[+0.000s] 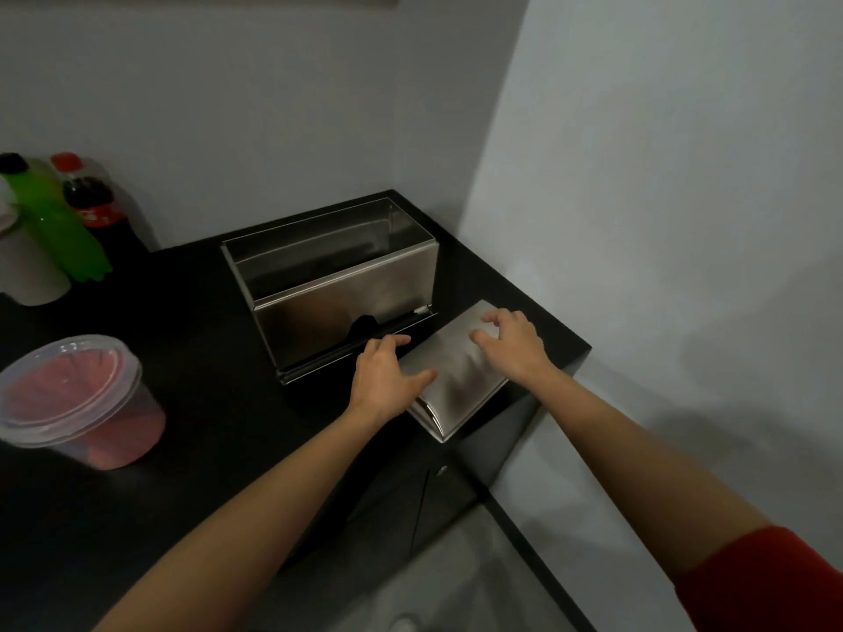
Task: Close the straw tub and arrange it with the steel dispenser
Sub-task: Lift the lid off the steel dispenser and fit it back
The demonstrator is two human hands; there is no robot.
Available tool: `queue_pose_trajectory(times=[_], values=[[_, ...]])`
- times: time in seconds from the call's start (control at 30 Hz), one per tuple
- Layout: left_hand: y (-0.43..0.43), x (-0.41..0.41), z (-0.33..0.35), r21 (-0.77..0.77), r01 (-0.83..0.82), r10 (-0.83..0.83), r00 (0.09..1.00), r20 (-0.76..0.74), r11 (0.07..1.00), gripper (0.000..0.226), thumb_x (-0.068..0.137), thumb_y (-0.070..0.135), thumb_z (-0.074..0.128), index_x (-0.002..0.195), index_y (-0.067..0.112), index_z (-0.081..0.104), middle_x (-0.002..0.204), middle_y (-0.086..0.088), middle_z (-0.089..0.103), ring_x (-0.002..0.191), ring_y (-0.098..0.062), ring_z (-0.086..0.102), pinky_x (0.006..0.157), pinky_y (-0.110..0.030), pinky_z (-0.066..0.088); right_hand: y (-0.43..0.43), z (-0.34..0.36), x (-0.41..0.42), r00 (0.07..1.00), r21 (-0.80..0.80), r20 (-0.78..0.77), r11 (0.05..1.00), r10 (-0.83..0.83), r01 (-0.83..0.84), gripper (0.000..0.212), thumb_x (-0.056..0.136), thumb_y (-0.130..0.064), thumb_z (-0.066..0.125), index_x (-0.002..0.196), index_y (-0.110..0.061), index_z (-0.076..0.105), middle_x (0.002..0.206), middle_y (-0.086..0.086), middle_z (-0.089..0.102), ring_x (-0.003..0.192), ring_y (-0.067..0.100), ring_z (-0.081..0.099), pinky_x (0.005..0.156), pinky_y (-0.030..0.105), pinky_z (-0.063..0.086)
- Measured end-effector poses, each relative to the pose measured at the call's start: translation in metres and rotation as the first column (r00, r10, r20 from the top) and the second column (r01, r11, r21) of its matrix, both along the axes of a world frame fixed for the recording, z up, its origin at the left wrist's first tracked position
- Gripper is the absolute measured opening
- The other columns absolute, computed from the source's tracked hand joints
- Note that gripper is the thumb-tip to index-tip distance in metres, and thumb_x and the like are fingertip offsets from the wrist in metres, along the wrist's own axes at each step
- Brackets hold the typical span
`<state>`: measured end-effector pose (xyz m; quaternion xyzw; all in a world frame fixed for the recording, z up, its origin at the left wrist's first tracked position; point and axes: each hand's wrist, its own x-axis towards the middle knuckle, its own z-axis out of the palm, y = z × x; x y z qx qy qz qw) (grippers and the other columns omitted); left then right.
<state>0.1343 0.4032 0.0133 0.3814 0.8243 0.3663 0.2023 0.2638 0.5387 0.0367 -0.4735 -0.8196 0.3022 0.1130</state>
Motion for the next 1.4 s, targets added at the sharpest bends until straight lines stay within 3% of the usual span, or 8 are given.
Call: queue_pose_trajectory(times=[0.37,0.67,0.73,0.83,0.87,1.0,1.13,1.4], values=[[0.005,0.007,-0.015,-0.131,-0.090,0.094,0.995,0.021,0.987,0.079,0.072,0.035,0.075,0.138,0.016,0.035,0.139,-0.013,0.036,0.130,-0.029,0.031,0.100,-0.035,0.034,0.072,-0.014,0.015,0.990,-0.110,0.138,0.993,-0.034,0.050,0.058,0.087,-0.036,0.051,0.137,-0.010,0.038,0.138,0.020,0.040,0.127,0.036,0.039,0.105,0.049,0.033],[0.010,0.023,-0.017,-0.064,-0.193,0.195,0.980,0.027,0.979,0.079,0.072,0.028,0.077,0.137,0.010,0.037,0.136,-0.012,0.045,0.126,-0.026,0.042,0.100,-0.032,0.036,0.094,-0.027,0.016,0.993,-0.136,0.114,0.990,-0.008,0.024,0.061,0.089,-0.039,0.050,0.137,-0.005,0.037,0.138,0.020,0.045,0.127,0.037,0.041,0.105,0.042,0.033],[0.009,0.025,-0.019,-0.037,-0.220,0.222,0.974,0.048,0.975,0.079,0.071,0.028,0.078,0.137,0.010,0.038,0.136,-0.011,0.048,0.124,-0.025,0.046,0.101,-0.032,0.040,0.097,-0.029,0.014,0.992,-0.121,0.123,0.992,-0.013,0.028,0.055,0.090,-0.039,0.048,0.130,-0.001,0.047,0.133,0.021,0.050,0.124,0.038,0.044,0.104,0.042,0.035],[0.006,0.027,-0.020,-0.006,-0.250,0.249,0.965,0.082,0.968,0.079,0.070,0.027,0.080,0.136,0.012,0.041,0.135,-0.009,0.050,0.122,-0.023,0.048,0.103,-0.038,0.042,0.098,-0.030,0.011,0.995,-0.137,0.085,0.989,-0.045,0.057,0.041,0.089,-0.038,0.045,0.086,0.000,0.060,0.098,0.021,0.060,0.101,0.037,0.056,0.092,0.044,0.041],[0.005,0.027,-0.020,0.002,-0.253,0.252,0.964,0.087,0.968,0.078,0.070,0.027,0.080,0.136,0.013,0.041,0.135,-0.008,0.051,0.123,-0.023,0.048,0.103,-0.039,0.042,0.098,-0.030,0.011,0.996,-0.150,0.066,0.986,-0.065,0.075,0.041,0.089,-0.038,0.045,0.083,0.000,0.059,0.095,0.021,0.060,0.097,0.037,0.056,0.091,0.045,0.042],[0.004,0.032,-0.025,0.037,-0.259,0.256,0.964,0.065,0.965,0.073,0.073,0.027,0.078,0.135,0.013,0.043,0.134,-0.007,0.050,0.123,-0.021,0.047,0.103,-0.032,0.041,0.100,-0.033,0.011,0.989,-0.205,0.038,0.968,-0.142,0.147,0.052,0.087,-0.041,0.047,0.112,0.003,0.056,0.115,0.022,0.058,0.108,0.039,0.052,0.096,0.048,0.042],[0.004,0.037,-0.029,0.069,-0.270,0.267,0.962,0.047,0.960,0.068,0.076,0.027,0.075,0.134,0.013,0.044,0.135,-0.006,0.049,0.125,-0.019,0.046,0.100,-0.026,0.037,0.103,-0.033,0.011,0.984,-0.277,0.032,0.944,-0.178,0.180,0.057,0.088,-0.041,0.045,0.124,0.002,0.048,0.126,0.021,0.053,0.115,0.040,0.047,0.100,0.046,0.038],[0.003,0.038,-0.031,0.091,-0.279,0.276,0.960,0.044,0.956,0.065,0.077,0.029,0.075,0.133,0.014,0.046,0.132,-0.005,0.051,0.124,-0.018,0.046,0.096,-0.020,0.032,0.111,-0.031,0.021,0.971,-0.496,-0.042,0.848,-0.235,0.184,0.042,0.081,-0.041,0.055,0.105,-0.006,0.054,0.101,0.016,0.054,0.085,0.030,0.049,0.076,0.036,0.040]])
